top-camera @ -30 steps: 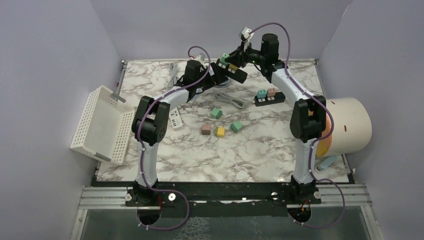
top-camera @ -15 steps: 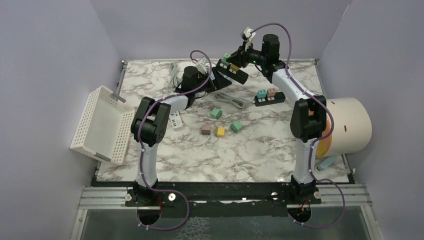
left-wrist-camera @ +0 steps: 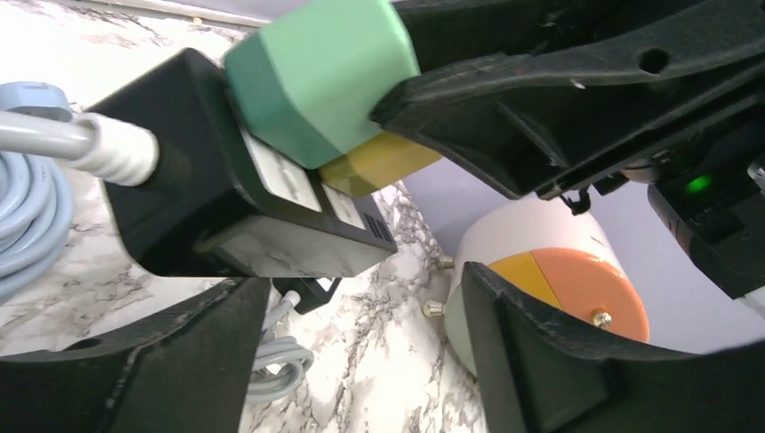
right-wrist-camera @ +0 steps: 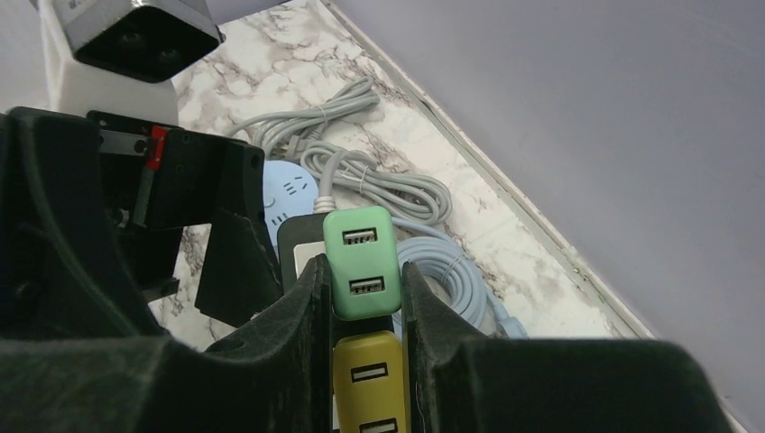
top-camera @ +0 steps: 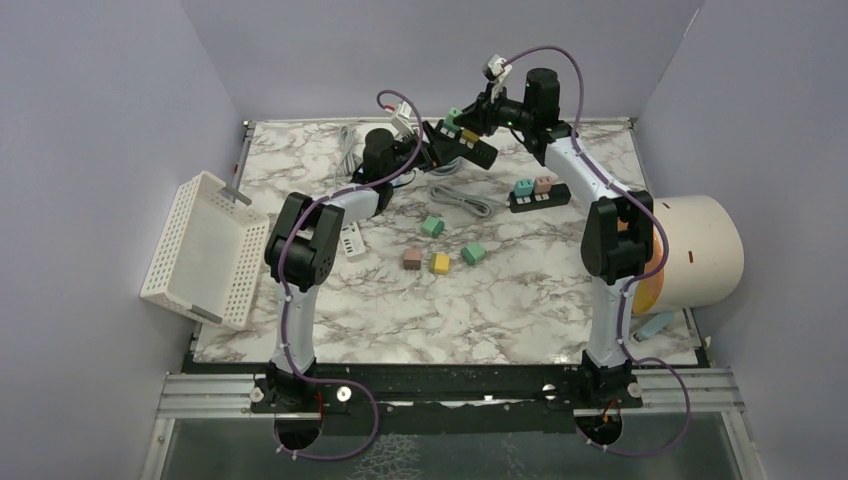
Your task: Pull the plug off the socket
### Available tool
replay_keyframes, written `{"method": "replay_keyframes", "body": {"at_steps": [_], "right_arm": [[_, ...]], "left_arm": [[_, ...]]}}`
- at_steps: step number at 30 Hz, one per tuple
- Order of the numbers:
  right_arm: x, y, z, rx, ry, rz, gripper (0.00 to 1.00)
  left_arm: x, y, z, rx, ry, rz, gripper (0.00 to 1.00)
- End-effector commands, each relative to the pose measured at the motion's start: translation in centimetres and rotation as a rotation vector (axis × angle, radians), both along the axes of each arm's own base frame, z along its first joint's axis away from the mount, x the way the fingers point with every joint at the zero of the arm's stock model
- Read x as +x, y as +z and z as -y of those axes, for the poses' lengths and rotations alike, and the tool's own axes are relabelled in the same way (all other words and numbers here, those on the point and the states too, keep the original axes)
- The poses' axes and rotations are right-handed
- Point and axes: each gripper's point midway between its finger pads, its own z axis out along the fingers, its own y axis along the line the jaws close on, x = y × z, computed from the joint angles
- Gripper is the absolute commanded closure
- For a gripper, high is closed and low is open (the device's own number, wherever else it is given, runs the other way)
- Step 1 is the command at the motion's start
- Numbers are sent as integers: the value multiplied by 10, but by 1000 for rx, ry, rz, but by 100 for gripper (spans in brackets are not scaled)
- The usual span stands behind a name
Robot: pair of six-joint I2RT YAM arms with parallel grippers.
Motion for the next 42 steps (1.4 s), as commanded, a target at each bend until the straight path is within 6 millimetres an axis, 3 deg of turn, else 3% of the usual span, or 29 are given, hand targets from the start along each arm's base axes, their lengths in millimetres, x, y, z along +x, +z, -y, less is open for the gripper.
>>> {"method": "replay_keyframes", "body": {"at_steps": [1, 7, 14, 16, 17, 19, 20, 24, 35, 39, 42], "right_arm": [[-14, 36, -9, 38, 66, 79, 99], [-28, 44, -16, 56, 117, 71, 99], [-36, 46, -19, 55, 142, 64, 99], [-37, 45, -20, 55, 150, 56, 99], [-38, 46, -20, 57, 151, 55, 99], [-38, 48, -21, 61, 154, 57, 99], [-39, 50, -21, 64, 153, 57, 99], [-38, 70, -19, 81, 132, 80, 99], [-51, 154, 5, 200, 104, 157, 99], [-62, 172, 26, 307, 168, 118, 99], [-57, 173, 33, 329, 176, 72, 99]], "left_arm": [[16, -6, 2, -49, 53, -22, 27], [33, -12, 3, -79, 105, -51, 55], [44, 0, 2, -122, 135, -16, 47], [45, 1, 3, -127, 134, -11, 49], [46, 0, 3, -128, 135, -14, 56], [47, -3, 2, -131, 139, -26, 92], [46, -5, 2, -132, 145, -34, 100], [47, -19, -2, -122, 162, -67, 100], [50, -64, -21, -69, 222, -136, 100], [50, -71, -21, -48, 214, -130, 100], [48, -71, -22, -33, 210, -115, 100]]}}
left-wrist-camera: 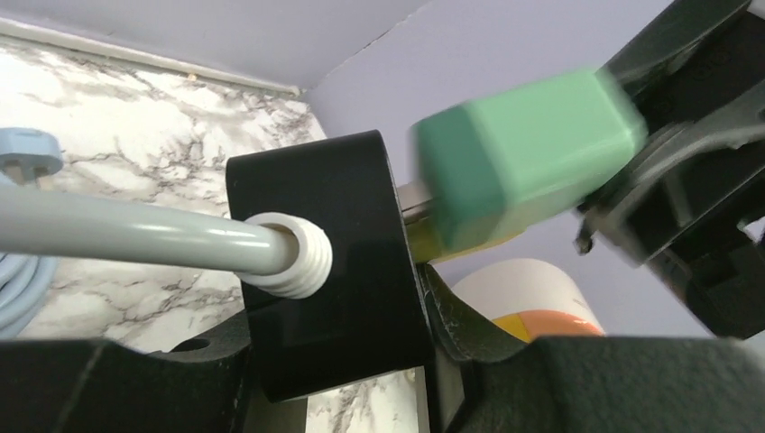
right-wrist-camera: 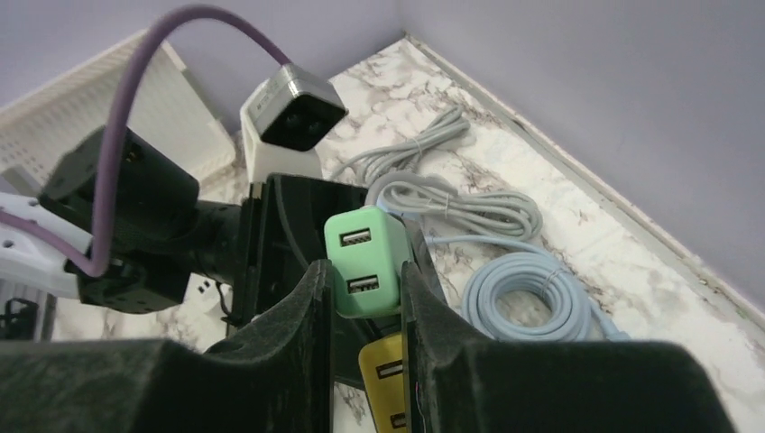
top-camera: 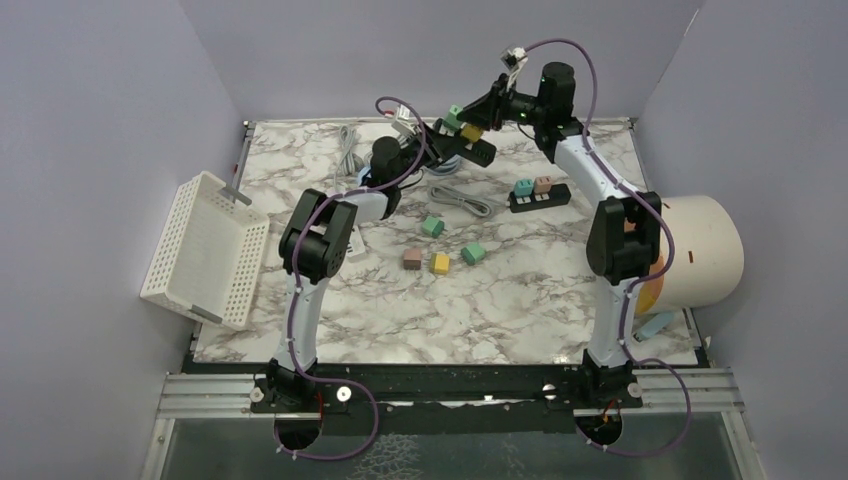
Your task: Pull the plug off the socket
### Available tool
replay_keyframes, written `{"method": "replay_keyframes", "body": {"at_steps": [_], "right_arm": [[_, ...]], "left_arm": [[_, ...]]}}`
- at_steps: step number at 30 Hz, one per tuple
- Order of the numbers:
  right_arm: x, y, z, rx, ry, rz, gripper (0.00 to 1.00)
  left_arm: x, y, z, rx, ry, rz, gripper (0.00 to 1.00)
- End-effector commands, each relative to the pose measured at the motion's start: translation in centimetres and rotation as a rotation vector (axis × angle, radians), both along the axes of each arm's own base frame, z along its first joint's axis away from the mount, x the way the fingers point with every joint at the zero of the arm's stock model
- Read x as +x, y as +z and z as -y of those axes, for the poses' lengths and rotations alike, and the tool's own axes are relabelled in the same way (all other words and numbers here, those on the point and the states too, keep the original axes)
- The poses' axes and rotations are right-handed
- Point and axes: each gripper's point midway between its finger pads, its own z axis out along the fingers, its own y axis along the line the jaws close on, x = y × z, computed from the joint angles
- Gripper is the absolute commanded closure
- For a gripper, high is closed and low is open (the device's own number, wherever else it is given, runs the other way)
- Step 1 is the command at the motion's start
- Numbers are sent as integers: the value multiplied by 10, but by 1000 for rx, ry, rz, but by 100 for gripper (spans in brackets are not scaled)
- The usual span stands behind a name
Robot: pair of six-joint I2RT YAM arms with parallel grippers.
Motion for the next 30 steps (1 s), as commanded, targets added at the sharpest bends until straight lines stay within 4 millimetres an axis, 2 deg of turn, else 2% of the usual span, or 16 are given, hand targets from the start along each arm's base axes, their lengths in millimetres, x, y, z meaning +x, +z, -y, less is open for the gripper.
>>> {"method": "replay_keyframes", "body": {"at_steps": [1, 8, 12, 14, 15, 17, 19, 22, 24, 27, 30], "right_arm": [[-31, 141, 30, 151, 44, 236, 99], [-36, 122, 3, 0, -47, 316, 99], [-49, 115, 15, 0, -121, 267, 99], [-61, 106, 24, 37, -179, 182, 99], [-70, 96, 26, 72, -195, 124, 99], [-92, 69, 30, 137, -217, 12, 99], [-114, 26, 30, 174, -227, -154, 99], [-153, -51, 14, 58, -210, -353, 99], [-181, -90, 4, -5, -185, -458, 99], [-213, -134, 5, -32, -173, -612, 99], [-224, -159, 10, -94, -178, -691, 99]], "left_arm": [[16, -64, -25, 116, 93, -105, 100], [18, -58, -25, 148, 94, -89, 100], [24, -56, -29, 149, 98, -95, 100], [29, -52, -35, 150, 102, -92, 100], [31, -50, -38, 152, 103, -90, 100], [36, -45, -48, 163, 108, -84, 100], [39, -42, -58, 181, 113, -75, 100], [41, -37, -71, 223, 116, -58, 100], [41, -33, -75, 251, 114, -44, 100], [38, -28, -79, 293, 108, -21, 100], [35, -27, -81, 329, 103, -2, 100]]}}
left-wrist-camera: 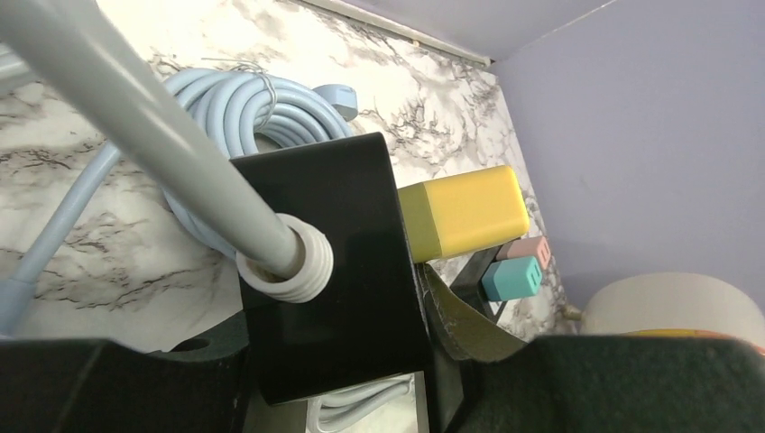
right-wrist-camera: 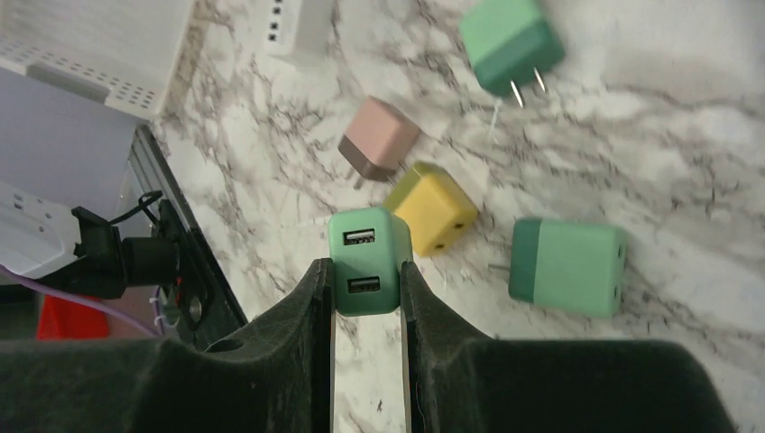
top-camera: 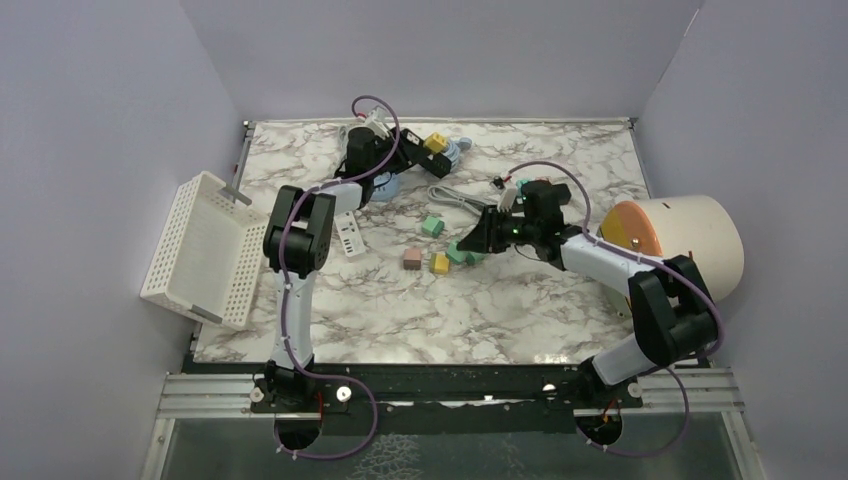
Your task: Pull the plug off the socket
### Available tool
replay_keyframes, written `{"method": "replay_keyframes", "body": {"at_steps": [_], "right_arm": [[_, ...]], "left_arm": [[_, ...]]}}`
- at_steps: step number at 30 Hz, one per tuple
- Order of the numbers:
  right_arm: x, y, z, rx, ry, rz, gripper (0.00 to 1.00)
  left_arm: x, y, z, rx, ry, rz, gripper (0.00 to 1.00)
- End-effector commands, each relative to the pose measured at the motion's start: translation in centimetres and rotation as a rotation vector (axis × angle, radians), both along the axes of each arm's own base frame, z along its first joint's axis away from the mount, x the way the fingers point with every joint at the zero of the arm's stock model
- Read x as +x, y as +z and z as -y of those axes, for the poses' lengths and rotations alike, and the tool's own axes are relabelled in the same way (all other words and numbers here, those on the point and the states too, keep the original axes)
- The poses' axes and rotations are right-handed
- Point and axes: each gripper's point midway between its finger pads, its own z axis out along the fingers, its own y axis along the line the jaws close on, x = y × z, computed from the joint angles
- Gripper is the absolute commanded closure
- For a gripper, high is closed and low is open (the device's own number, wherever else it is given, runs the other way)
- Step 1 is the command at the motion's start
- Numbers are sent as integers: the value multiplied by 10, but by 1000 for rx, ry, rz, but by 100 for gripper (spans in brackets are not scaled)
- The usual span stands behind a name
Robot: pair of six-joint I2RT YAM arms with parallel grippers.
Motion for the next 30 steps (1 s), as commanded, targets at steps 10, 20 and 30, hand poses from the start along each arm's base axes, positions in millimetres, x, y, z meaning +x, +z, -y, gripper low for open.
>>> {"method": "replay_keyframes", "body": {"at_steps": [10, 20, 30], "right_arm": [[47, 42, 7, -116, -53, 146, 20], [154, 117, -15, -137, -112, 523, 22], [209, 86, -22, -217, 24, 640, 28]], "left_arm": [[-16, 51, -3, 110, -71, 159, 100], [-36, 56, 8, 107, -163, 177, 100], [-53, 74, 18, 82, -263, 213, 100]]}}
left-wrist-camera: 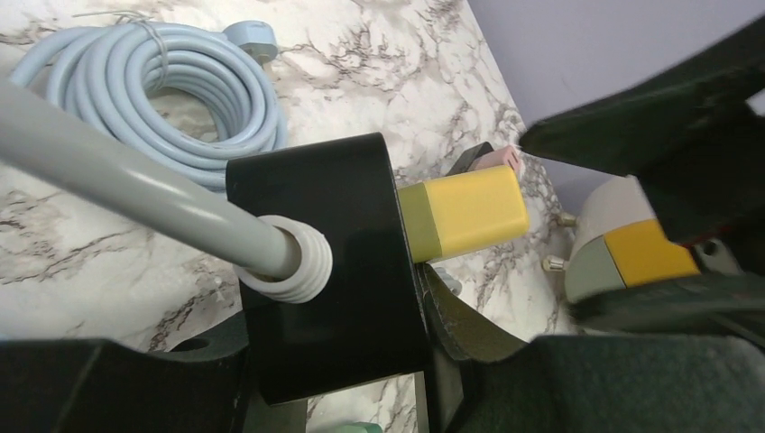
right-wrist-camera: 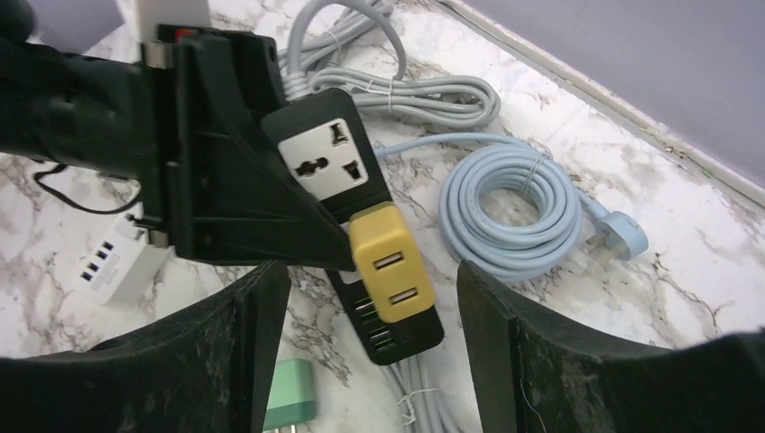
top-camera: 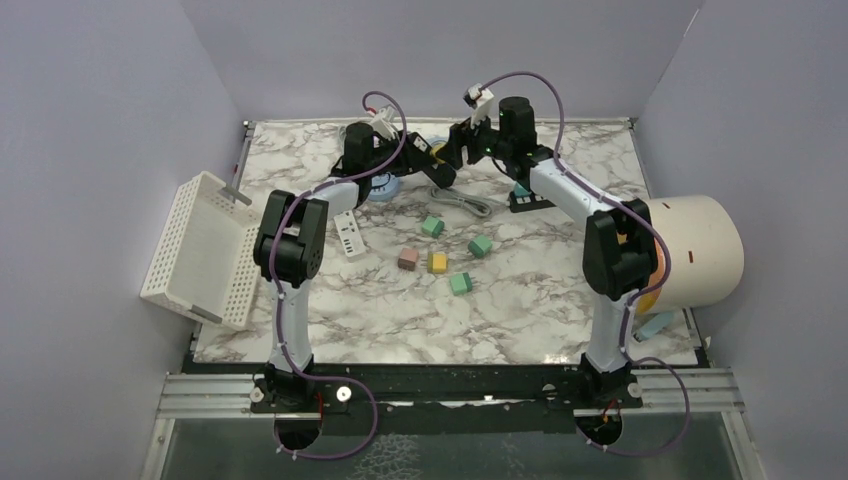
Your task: Pull the plug off the socket
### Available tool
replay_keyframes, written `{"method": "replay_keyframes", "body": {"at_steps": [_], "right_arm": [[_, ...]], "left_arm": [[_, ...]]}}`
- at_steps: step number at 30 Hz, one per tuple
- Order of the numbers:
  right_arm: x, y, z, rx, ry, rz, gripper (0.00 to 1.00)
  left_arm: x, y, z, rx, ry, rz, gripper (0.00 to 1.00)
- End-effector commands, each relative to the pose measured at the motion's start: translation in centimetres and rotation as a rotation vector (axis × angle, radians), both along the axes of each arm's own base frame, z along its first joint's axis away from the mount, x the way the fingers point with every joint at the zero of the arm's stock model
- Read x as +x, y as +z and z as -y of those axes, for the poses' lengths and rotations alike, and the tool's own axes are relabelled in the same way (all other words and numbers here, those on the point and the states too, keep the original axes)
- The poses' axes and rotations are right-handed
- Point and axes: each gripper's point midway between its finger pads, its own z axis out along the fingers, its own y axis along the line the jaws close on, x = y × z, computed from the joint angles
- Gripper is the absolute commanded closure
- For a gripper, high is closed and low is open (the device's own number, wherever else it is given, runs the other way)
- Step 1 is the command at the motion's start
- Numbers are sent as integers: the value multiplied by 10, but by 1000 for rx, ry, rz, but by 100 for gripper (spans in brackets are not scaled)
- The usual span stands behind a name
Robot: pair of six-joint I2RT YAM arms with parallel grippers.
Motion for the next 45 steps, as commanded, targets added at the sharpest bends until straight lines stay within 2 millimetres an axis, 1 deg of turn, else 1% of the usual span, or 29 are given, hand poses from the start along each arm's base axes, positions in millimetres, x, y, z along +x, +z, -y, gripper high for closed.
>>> {"method": "replay_keyframes", "body": {"at_steps": [1, 6, 9, 12, 17, 20, 21, 22, 24, 25, 26, 27, 29, 31, 33, 35, 36, 37, 38, 39, 40, 42, 44, 45], "right_arm": [[17, 2, 5, -28, 70, 74, 29], [20, -5, -6, -16, 152, 66, 33], [21, -13, -13, -8, 196, 28, 41], [18, -22, -17, -4, 229, -15, 46], [12, -33, -18, -9, 249, -50, 48], [8, -40, -16, -18, 253, -75, 52], [7, -43, -16, -21, 252, -83, 55], [6, -45, -15, -24, 250, -91, 61], [6, -47, -14, -28, 248, -101, 83], [6, -46, -13, -29, 242, -104, 97], [8, -44, -11, -30, 228, -104, 99], [9, -41, -9, -29, 219, -103, 99], [11, -29, -2, -8, 202, -95, 99], [11, -9, 9, 53, 203, -97, 99], [12, 15, 21, 121, 185, -95, 99], [20, 33, 31, 61, 90, -18, 99], [24, 36, 34, -9, 16, 34, 99], [24, 42, 33, -81, -49, 101, 99], [22, 48, 32, -132, -102, 165, 99], [16, 53, 28, -155, -116, 210, 99], [10, 60, 27, -145, -123, 232, 99], [2, 70, 31, -96, -137, 236, 99], [-7, 76, 35, 0, -77, 177, 99], [-14, 76, 37, 82, 1, 103, 99]], "left_arm": [[-13, 56, 10, -40, -98, 144, 100], [-17, 59, 15, -51, -150, 151, 100], [-16, 60, 16, -52, -156, 156, 100], [-16, 62, 16, -54, -156, 160, 100], [-10, 64, 15, -63, -136, 152, 100], [-7, 64, 15, -74, -129, 142, 100], [-6, 65, 14, -77, -125, 141, 100], [-5, 65, 14, -81, -121, 140, 100], [-5, 65, 13, -86, -121, 139, 100], [-5, 65, 12, -86, -119, 138, 100], [-5, 64, 12, -85, -116, 134, 100], [-4, 63, 10, -84, -109, 131, 100], [-2, 57, 5, -79, -82, 116, 100], [1, 49, -3, -75, -43, 92, 100], [6, 40, -14, -70, 10, 65, 100], [9, 30, -22, -45, 59, 44, 100], [11, 27, -25, -21, 82, 40, 100], [13, 24, -27, 0, 102, 36, 100], [14, 21, -29, 15, 116, 31, 100], [15, 19, -30, 24, 125, 30, 100], [16, 19, -31, 30, 132, 29, 100], [19, 16, -34, 49, 145, 23, 100], [20, 14, -35, 66, 151, 21, 100], [21, 13, -36, 75, 153, 19, 100]]}}
